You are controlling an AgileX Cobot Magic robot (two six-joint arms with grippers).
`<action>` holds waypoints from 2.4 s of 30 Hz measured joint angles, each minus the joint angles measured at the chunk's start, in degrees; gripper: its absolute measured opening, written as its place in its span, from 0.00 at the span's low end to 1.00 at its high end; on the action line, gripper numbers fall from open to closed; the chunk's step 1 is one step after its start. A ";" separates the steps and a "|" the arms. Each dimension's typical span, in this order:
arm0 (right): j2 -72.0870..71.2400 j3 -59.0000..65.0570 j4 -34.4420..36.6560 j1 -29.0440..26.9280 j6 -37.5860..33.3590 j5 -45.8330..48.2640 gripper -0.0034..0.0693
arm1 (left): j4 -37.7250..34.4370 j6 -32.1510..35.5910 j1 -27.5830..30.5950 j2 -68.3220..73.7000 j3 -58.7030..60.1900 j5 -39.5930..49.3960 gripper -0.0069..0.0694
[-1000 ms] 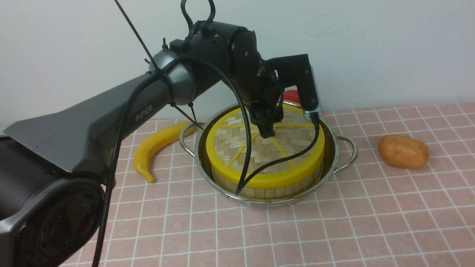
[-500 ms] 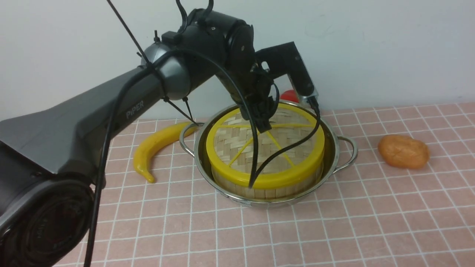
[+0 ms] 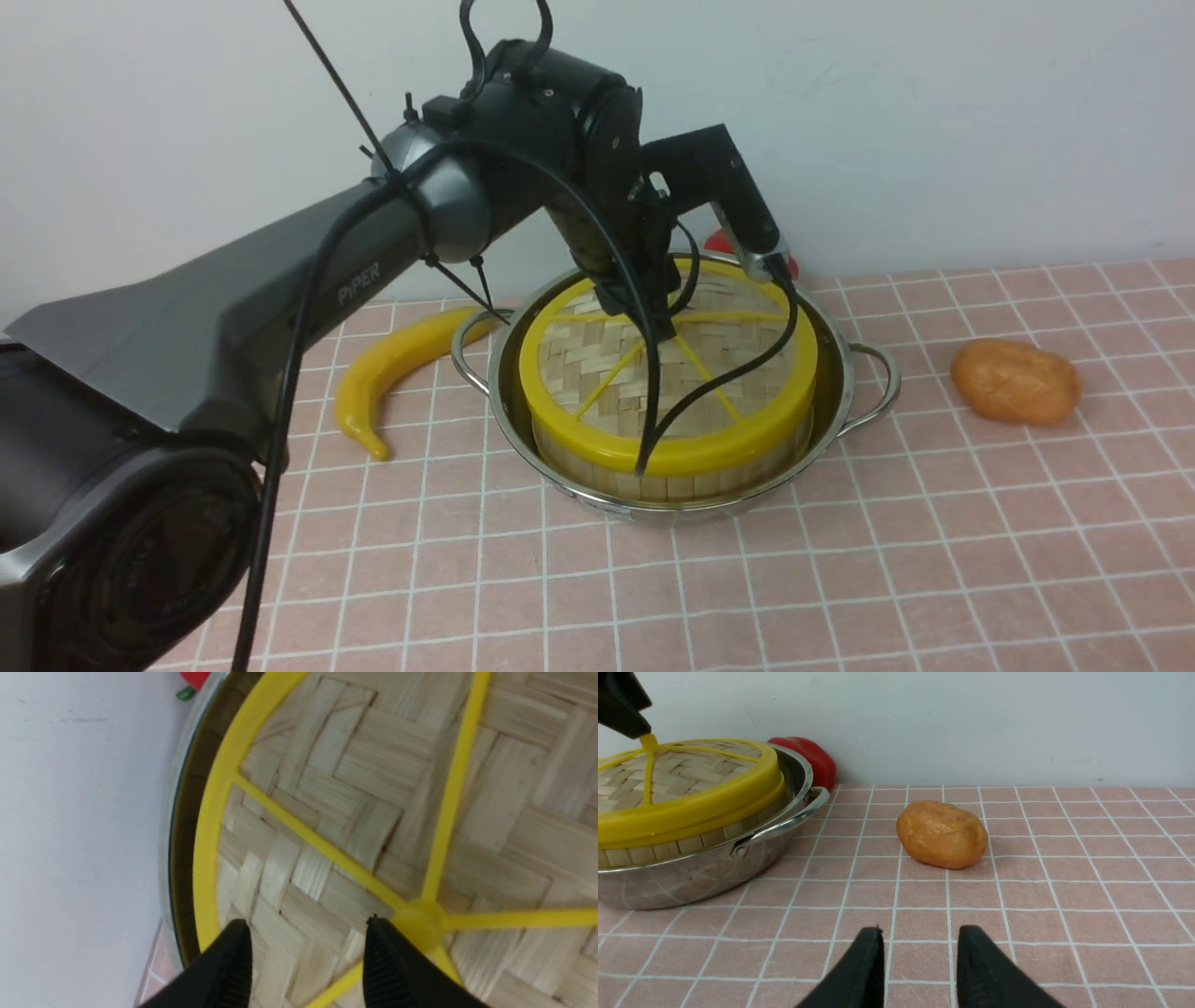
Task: Place the steamer in the pot on the pink tablecloth, and put the lid on the steamer.
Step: 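Place the yellow bamboo steamer lid onto the steamer in the pot with the left gripper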
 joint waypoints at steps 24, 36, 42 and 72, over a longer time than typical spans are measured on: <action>0.00 0.00 0.00 0.00 0.05 0.00 0.38 | 2.28 -5.10 0.00 0.56 -0.40 -1.30 0.51; 0.00 0.00 0.00 0.00 0.05 0.00 0.38 | -4.85 -12.56 0.05 -3.96 -5.03 10.54 0.51; 0.00 0.00 0.00 0.00 0.05 0.00 0.38 | -8.12 -11.93 0.05 -3.28 -5.03 11.34 0.57; 0.00 0.00 0.00 0.00 -0.13 0.00 0.38 | -6.41 -10.62 0.10 2.40 -5.03 7.27 0.55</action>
